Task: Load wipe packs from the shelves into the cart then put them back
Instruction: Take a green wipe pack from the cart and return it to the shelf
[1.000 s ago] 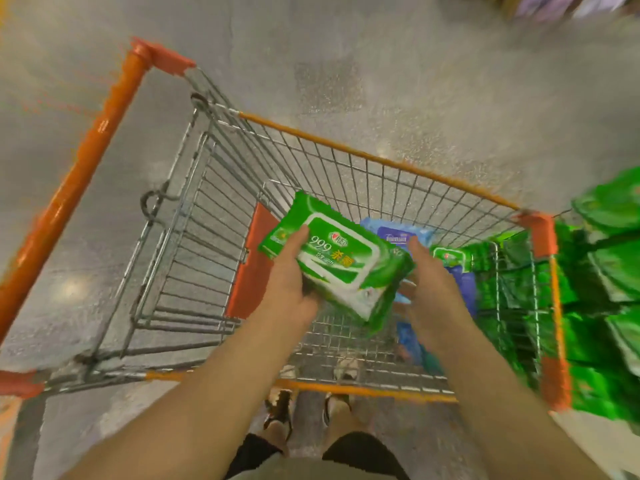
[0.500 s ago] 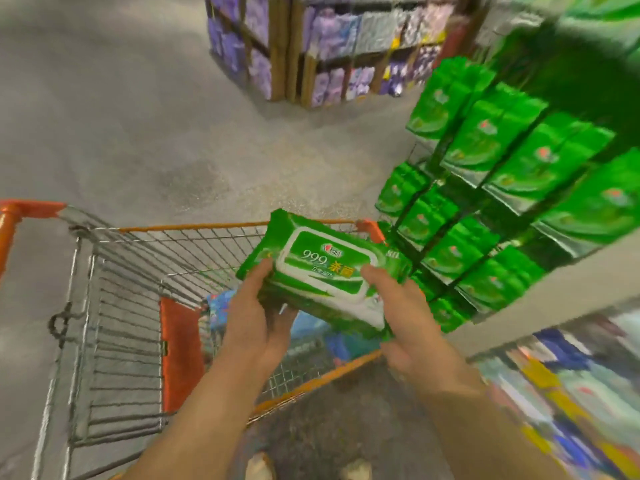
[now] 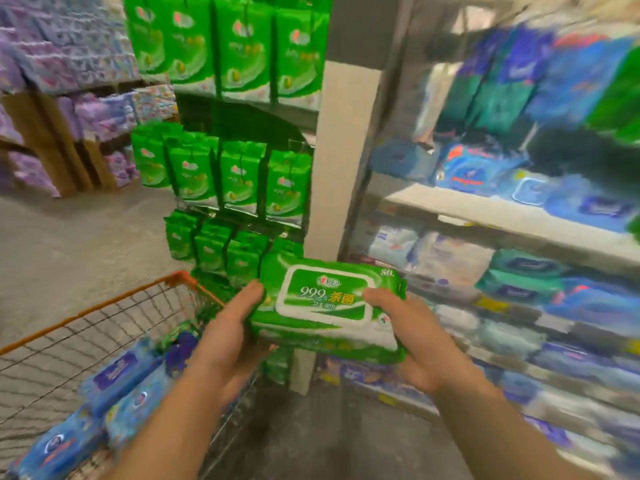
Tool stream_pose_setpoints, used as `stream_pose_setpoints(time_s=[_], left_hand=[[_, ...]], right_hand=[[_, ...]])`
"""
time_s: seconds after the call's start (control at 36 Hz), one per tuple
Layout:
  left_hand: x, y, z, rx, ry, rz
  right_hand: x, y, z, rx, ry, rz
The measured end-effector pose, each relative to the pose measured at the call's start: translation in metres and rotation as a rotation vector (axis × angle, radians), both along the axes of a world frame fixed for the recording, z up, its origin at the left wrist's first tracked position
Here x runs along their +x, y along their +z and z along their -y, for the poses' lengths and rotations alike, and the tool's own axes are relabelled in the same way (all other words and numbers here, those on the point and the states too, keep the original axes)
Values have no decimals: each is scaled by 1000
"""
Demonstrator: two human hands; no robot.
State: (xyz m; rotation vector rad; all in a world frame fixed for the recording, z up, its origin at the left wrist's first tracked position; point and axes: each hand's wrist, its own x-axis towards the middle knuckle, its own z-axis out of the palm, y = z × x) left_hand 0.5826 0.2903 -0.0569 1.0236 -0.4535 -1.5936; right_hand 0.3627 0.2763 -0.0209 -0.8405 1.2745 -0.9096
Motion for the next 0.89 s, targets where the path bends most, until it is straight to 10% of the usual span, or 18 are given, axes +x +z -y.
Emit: stream_pose_setpoints(time_s=[0.89], left_hand=[[-510, 18, 47, -189, -713, 304]], right_hand=[[-462, -4, -82, -15, -721, -142]])
